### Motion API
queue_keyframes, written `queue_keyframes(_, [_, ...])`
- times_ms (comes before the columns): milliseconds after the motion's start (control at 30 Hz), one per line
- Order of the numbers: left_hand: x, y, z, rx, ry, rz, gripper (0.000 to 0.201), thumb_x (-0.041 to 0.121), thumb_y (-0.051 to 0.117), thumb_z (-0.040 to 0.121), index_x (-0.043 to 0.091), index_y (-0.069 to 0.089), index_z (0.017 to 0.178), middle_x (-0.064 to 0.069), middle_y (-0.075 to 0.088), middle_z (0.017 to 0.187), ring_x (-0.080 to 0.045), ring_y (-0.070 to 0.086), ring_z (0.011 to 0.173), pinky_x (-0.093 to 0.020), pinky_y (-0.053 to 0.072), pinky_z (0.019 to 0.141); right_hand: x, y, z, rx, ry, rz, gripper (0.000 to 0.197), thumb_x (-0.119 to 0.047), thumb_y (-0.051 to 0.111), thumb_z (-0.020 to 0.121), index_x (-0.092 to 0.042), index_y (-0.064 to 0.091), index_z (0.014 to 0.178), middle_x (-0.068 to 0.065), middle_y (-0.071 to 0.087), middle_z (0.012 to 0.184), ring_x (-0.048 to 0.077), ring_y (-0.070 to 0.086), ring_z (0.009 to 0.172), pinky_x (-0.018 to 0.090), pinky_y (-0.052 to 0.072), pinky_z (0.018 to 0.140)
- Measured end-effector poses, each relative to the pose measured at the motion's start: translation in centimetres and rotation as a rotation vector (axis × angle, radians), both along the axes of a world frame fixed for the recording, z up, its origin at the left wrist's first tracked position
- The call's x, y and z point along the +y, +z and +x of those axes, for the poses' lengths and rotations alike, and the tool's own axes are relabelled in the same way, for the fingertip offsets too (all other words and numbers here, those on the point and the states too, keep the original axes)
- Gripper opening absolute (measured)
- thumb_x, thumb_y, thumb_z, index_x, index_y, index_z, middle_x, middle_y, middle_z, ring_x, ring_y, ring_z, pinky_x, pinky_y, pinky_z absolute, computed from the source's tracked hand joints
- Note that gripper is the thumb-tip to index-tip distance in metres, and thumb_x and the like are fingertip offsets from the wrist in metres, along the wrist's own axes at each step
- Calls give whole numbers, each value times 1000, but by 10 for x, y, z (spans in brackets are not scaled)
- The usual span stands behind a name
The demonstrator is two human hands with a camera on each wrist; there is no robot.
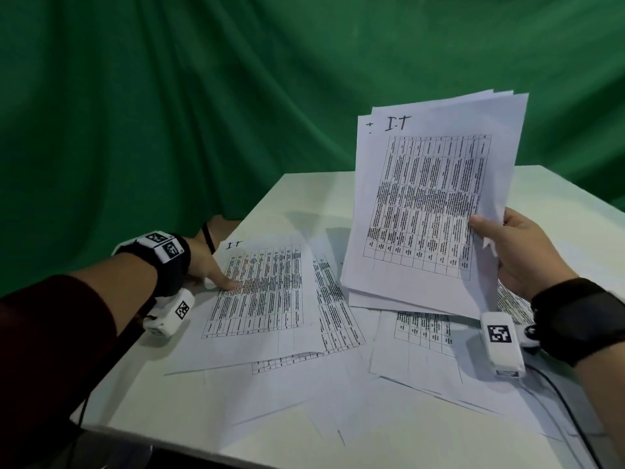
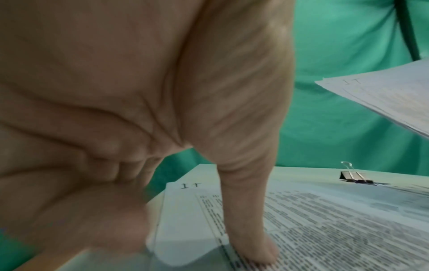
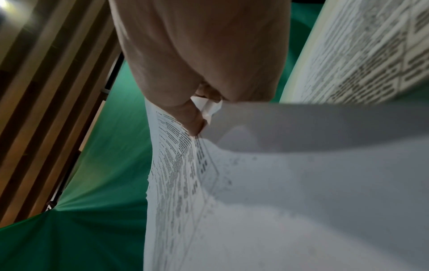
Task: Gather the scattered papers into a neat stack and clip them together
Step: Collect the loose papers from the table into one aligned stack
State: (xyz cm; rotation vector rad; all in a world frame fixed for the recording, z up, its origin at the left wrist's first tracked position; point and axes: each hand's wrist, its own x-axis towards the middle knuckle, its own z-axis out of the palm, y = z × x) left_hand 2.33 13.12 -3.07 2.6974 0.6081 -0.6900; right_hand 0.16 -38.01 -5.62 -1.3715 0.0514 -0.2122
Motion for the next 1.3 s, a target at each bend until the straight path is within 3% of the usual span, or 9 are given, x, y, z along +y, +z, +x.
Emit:
queue_keyframes(100, [0, 3, -11, -12, -10, 57, 113, 73, 94, 45, 9, 65, 132, -8, 70, 126, -28, 64, 114, -38, 51, 104, 0, -4, 1, 18, -8, -13, 32, -17, 68, 101, -3, 64, 130, 19, 61, 111, 33, 58, 95, 52, 59, 84])
queue_keyframes(200, [10, 1, -18, 12, 61, -4, 70, 58, 85, 77, 8, 67, 121, -10, 69, 120, -26, 64, 103, -37, 53, 91, 0, -4, 1, 18, -15, -7, 35, -18, 70, 99, -4, 65, 130, 20, 62, 115, 34, 61, 98, 54, 57, 90])
queue_keyframes(400, [35, -6, -11, -261, 13, -67, 49, 32, 92, 80, 16, 72, 122, -7, 76, 121, -31, 70, 112, -45, 53, 107, 2, -5, 3, 31, -24, -26, 31, -14, 64, 104, -3, 63, 134, 19, 63, 116, 33, 61, 97, 50, 57, 88])
queue_keyframes(600, [34, -11, -9, -463, -29, 26, 41, 27, 82, 90, 12, 69, 126, -9, 72, 115, -27, 67, 94, -30, 50, 80, 4, -3, 0, 44, -21, -20, 23, -12, 62, 105, -7, 65, 127, 14, 67, 106, 28, 65, 81, 35, 64, 61])
queue_keyframes(767, [26, -8, -15, -626, 39, -39, 30, 36, 66, 101, 14, 77, 118, -9, 70, 105, -28, 65, 91, -30, 48, 82, 3, -4, 0, 53, 10, -38, 9, -13, 63, 104, -12, 69, 111, 16, 66, 105, 29, 65, 80, 43, 63, 73])
queue_keyframes(900, [13, 7, -22, -837, 109, -177, 33, 35, 58, 106, 11, 75, 122, -7, 63, 104, -32, 63, 101, -38, 47, 94, 4, -6, 0, 65, 34, -21, 36, -16, 72, 95, -4, 66, 129, 22, 67, 117, 34, 62, 97, 54, 58, 92])
queue_keyframes(967, [3, 23, -27, -866, 78, -195, 37, 37, 57, 107, 10, 73, 127, -7, 65, 105, -28, 59, 96, -35, 45, 91, 5, -6, -1, 68, 38, -20, 34, -15, 69, 98, -4, 65, 130, 23, 66, 118, 34, 61, 99, 58, 53, 99])
queue_keyframes(1100, [-16, 54, -35, -936, 15, -234, 32, 42, 54, 108, 21, 74, 123, -4, 68, 105, -26, 60, 93, -32, 45, 80, 5, -6, -1, 73, 45, -36, 16, -13, 66, 101, -8, 68, 117, 20, 62, 109, 33, 56, 97, 53, 50, 91])
queue_keyframes(1300, [-57, 104, -46, -1097, -18, -421, 15, 44, 64, 103, 30, 70, 104, 12, 70, 94, -7, 63, 82, -23, 45, 67, 6, -4, -3, 66, 54, -69, 28, -11, 62, 104, -1, 64, 130, 19, 65, 108, 32, 59, 94, 53, 53, 91])
